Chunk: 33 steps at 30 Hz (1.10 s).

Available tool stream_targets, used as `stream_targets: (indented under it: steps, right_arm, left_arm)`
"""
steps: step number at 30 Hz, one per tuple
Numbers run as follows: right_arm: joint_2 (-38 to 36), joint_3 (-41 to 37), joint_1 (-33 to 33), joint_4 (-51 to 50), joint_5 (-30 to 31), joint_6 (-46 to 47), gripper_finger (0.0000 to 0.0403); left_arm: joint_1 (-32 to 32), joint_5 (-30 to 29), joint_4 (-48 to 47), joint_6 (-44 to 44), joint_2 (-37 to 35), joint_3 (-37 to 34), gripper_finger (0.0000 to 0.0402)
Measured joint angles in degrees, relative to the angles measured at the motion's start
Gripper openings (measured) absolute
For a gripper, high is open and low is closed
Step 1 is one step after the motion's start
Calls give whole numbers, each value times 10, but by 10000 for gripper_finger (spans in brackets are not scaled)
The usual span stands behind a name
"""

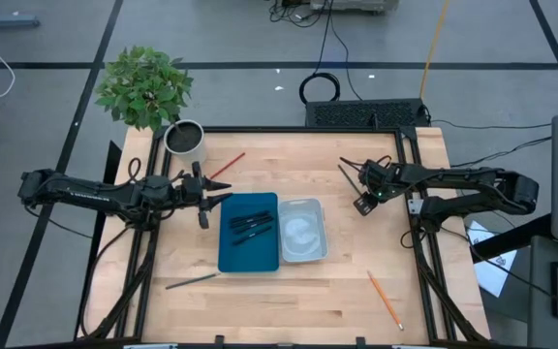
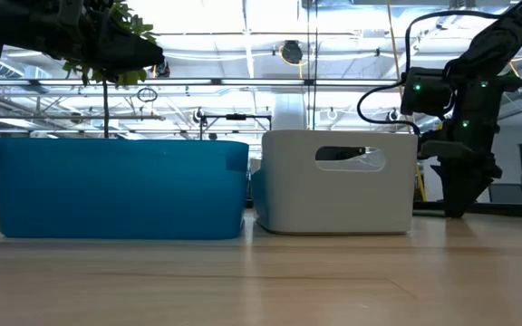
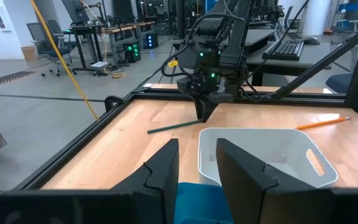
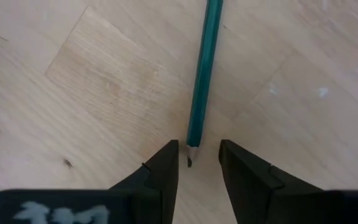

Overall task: Sort pens & pencils
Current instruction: Put the top green colored pencil into the white bin

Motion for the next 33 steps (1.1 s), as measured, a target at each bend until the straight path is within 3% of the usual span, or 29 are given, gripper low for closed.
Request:
stream_targets:
  steps: [6, 15, 28, 33]
  right_arm:
    - [0, 0, 0, 1, 0, -12, 95]
    - [0, -11, 0, 7, 12, -17, 10]
    - [-2, -44, 1, 40, 13, -18, 2]
    - [-48, -45, 1, 52, 23, -26, 1]
  left_arm:
    - [0, 0, 0, 0, 0, 0, 113]
    - [0, 0, 0, 1, 0, 0, 113]
    - [0, 0, 0, 19, 0, 0, 113]
    - [0, 0, 0, 18, 0, 0, 113]
